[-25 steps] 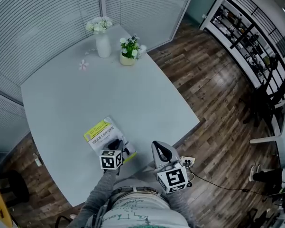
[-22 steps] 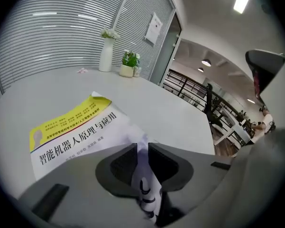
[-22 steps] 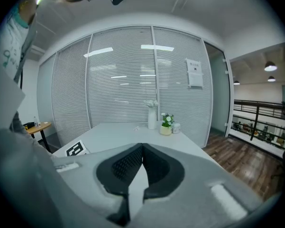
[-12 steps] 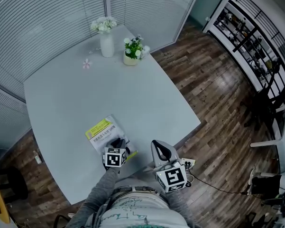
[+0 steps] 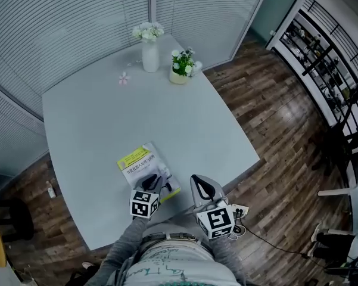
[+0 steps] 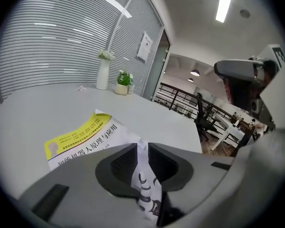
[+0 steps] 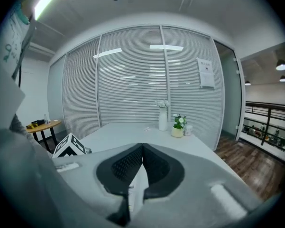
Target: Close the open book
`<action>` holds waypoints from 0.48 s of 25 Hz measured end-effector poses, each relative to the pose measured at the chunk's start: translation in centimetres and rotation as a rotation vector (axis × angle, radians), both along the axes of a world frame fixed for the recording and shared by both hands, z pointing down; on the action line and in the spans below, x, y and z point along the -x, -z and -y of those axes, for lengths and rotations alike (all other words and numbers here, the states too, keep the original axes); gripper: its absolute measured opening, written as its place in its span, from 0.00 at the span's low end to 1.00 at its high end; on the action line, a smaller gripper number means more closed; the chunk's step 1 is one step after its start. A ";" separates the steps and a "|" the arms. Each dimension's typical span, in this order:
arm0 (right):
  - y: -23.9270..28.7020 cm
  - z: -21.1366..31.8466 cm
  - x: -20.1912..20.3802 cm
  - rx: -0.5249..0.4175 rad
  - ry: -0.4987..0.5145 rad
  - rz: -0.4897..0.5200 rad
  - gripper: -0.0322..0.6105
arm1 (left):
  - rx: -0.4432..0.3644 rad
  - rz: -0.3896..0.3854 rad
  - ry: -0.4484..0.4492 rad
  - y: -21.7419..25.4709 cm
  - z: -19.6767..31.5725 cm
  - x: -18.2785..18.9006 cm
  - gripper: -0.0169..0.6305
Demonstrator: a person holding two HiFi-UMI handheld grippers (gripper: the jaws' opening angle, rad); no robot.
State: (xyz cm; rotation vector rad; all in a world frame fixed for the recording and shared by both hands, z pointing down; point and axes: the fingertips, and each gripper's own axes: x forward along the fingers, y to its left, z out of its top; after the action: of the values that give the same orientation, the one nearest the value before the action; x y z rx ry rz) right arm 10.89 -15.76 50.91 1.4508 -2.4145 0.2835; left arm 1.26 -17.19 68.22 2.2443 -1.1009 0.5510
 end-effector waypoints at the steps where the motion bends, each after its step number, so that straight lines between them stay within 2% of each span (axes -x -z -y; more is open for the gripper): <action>1: -0.1 0.0 0.5 0.004 0.011 0.000 0.05 | -0.011 0.006 -0.004 0.4 -0.3 0.4 0.13; 4: -0.2 -0.1 2.0 0.013 0.047 0.005 0.05 | -0.047 0.017 -0.019 1.9 -1.3 1.4 0.13; 8: -0.4 -0.4 4.6 0.020 0.109 0.011 0.05 | -0.090 -0.004 -0.022 4.5 -2.7 2.7 0.03; 12: -0.4 -0.9 7.5 0.021 0.187 0.021 0.05 | -0.140 -0.017 -0.007 7.3 -3.7 4.3 0.02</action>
State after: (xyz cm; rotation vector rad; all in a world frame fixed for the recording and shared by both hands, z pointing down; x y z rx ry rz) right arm 3.37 -14.82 51.31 1.2078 -2.5339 0.2804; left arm -3.05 -13.46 60.89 2.3685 -1.1558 0.4697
